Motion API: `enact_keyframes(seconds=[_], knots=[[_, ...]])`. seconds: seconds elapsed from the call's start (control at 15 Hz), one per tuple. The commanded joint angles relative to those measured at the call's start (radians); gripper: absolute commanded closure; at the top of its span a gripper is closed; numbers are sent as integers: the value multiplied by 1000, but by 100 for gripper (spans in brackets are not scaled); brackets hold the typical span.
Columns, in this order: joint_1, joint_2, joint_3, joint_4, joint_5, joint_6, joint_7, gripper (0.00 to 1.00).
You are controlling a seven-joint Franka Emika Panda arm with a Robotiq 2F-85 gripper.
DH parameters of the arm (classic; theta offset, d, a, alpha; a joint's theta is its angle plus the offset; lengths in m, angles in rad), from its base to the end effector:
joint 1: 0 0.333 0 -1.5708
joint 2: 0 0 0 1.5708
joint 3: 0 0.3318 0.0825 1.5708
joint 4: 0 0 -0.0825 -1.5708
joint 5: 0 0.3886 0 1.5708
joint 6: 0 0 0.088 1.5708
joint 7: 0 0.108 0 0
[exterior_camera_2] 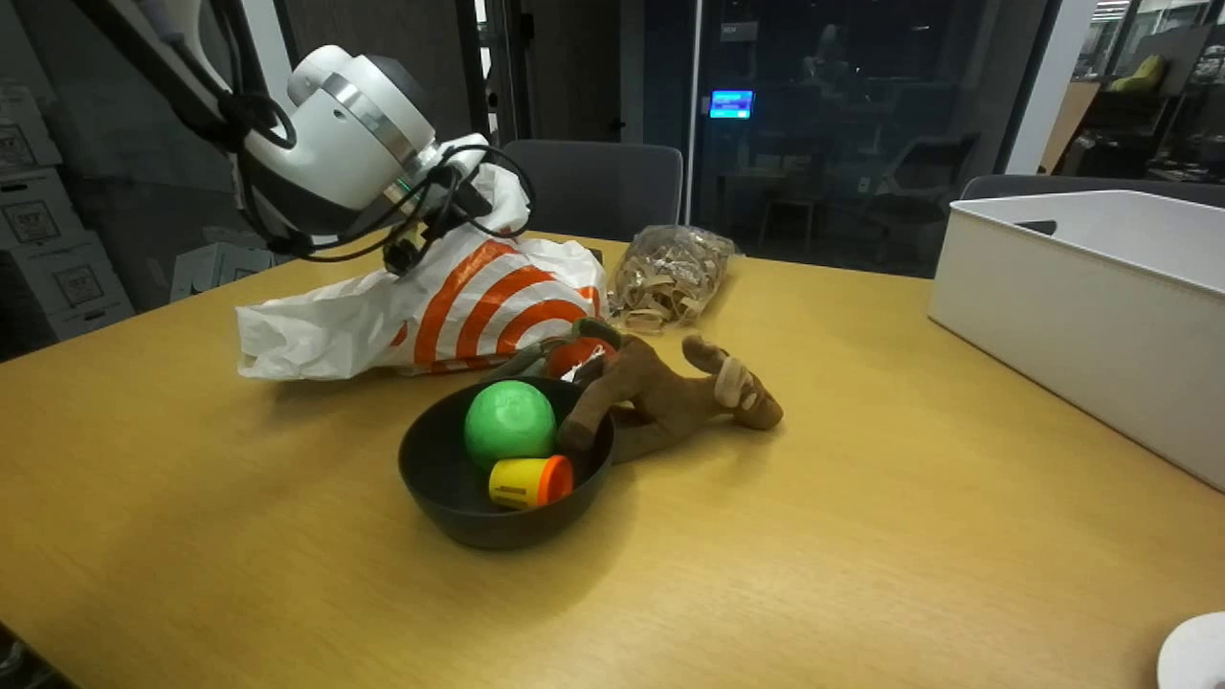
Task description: Pick up all the contents of the plastic bag one by one and put them into the black bowl
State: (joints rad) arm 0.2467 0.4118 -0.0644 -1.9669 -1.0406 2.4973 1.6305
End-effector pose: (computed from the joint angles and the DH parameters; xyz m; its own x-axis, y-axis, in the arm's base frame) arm 0.6230 0.1218 0.2818 0.6686 -0.4127 0.6186 -0.6081 -0.7823 0.1353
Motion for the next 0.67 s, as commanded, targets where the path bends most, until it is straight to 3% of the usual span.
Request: enact_keyframes(seconds=[0.0, 0.13, 0.2, 0.27, 0.4, 0.6], knots=[[-29, 31, 21, 31, -2, -4, 11, 0], [-47, 45, 20, 36, 18, -3, 0, 0], [-55, 49, 16, 39, 20, -4, -5, 25], [-63, 52, 14, 41, 21, -5, -5, 25], [-76, 48, 11, 41, 18, -3, -6, 42], [-99, 22, 28, 23, 36, 23, -41, 47]])
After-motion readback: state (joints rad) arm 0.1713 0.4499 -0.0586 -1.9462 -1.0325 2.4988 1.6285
